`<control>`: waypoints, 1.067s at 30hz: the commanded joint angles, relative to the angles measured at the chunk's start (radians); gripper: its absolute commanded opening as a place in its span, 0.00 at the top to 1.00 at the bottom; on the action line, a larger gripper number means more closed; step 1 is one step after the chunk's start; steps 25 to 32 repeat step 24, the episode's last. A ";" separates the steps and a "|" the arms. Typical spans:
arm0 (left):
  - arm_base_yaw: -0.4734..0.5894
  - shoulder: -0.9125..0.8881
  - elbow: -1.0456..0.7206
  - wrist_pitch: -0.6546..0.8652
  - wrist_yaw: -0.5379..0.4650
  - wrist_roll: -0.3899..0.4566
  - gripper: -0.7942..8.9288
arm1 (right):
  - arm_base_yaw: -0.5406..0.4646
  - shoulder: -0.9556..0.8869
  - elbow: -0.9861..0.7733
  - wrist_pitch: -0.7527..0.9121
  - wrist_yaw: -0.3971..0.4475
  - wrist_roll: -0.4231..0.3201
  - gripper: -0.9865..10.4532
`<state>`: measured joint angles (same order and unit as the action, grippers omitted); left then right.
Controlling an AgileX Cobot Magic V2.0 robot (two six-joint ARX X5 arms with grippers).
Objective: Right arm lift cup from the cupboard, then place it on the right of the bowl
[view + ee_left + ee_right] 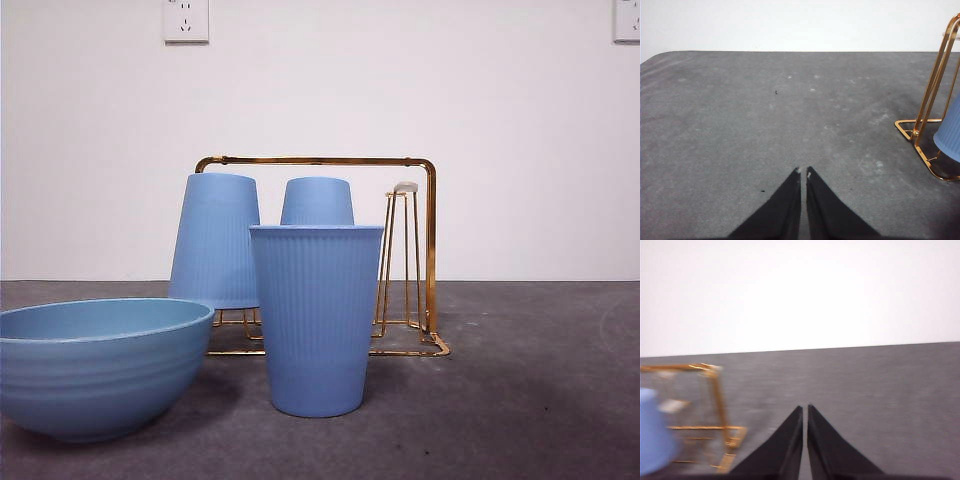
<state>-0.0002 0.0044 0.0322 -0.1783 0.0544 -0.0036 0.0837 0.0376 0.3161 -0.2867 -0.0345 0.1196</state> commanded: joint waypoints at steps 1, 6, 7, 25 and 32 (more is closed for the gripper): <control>0.001 -0.001 -0.020 -0.007 -0.003 -0.006 0.90 | -0.030 -0.018 -0.070 0.031 0.010 -0.100 0.90; 0.001 -0.001 -0.020 -0.007 -0.003 -0.006 0.90 | -0.048 -0.034 -0.174 0.066 0.010 -0.105 0.90; 0.001 -0.001 -0.020 -0.007 -0.003 -0.006 0.90 | -0.048 -0.034 -0.192 0.080 0.011 -0.106 0.90; 0.001 -0.001 -0.020 -0.007 -0.003 -0.006 0.90 | -0.048 -0.034 -0.305 0.109 0.016 -0.101 0.90; 0.001 -0.001 -0.020 -0.007 -0.003 -0.006 0.90 | -0.048 -0.034 -0.305 0.109 0.016 -0.101 0.90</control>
